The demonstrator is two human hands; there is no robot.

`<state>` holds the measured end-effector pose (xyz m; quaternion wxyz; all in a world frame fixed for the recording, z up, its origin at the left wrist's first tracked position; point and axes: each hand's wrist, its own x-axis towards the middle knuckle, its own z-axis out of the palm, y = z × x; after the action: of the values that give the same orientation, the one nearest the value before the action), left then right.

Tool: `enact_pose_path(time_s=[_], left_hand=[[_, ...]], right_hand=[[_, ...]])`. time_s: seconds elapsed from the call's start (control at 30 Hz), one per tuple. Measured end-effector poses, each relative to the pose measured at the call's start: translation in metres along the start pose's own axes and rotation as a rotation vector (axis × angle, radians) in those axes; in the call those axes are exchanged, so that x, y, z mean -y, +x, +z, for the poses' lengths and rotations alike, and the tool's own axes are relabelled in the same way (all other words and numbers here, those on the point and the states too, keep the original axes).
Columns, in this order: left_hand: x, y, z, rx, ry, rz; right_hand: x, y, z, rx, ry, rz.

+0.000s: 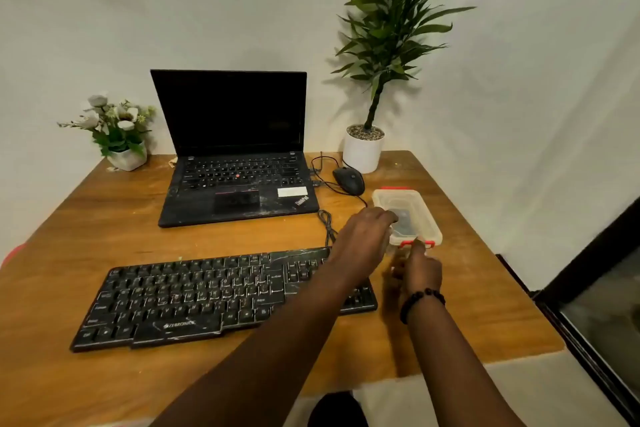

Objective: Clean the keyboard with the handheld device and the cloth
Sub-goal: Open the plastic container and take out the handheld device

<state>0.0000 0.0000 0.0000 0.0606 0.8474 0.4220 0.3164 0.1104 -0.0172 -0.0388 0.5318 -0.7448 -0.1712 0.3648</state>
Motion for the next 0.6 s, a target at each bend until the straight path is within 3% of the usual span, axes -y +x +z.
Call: enact_pose_path(time_s=[0.13,0.23,0.43,0.6], left_hand=[[0.000,0.006,0.014,0.139,0.135,0.034],[0.005,0.006,0.023,0.227,0.150,0.058],[0.002,0.011,0.027,0.211,0.139,0.037],[-0.003,0.013,0.032,0.180,0.176,0.021]], right_hand=[[0.007,0.006,0.004,0.054,0.088,0.089],[0.006,0.009,0.007,0.035,0.000,-0.019],[0.009,0.004,0.002,-0.012,-0.001,-0.121],[-0.004,0.006,-0.006,-0.019,0.074,-0.055]])
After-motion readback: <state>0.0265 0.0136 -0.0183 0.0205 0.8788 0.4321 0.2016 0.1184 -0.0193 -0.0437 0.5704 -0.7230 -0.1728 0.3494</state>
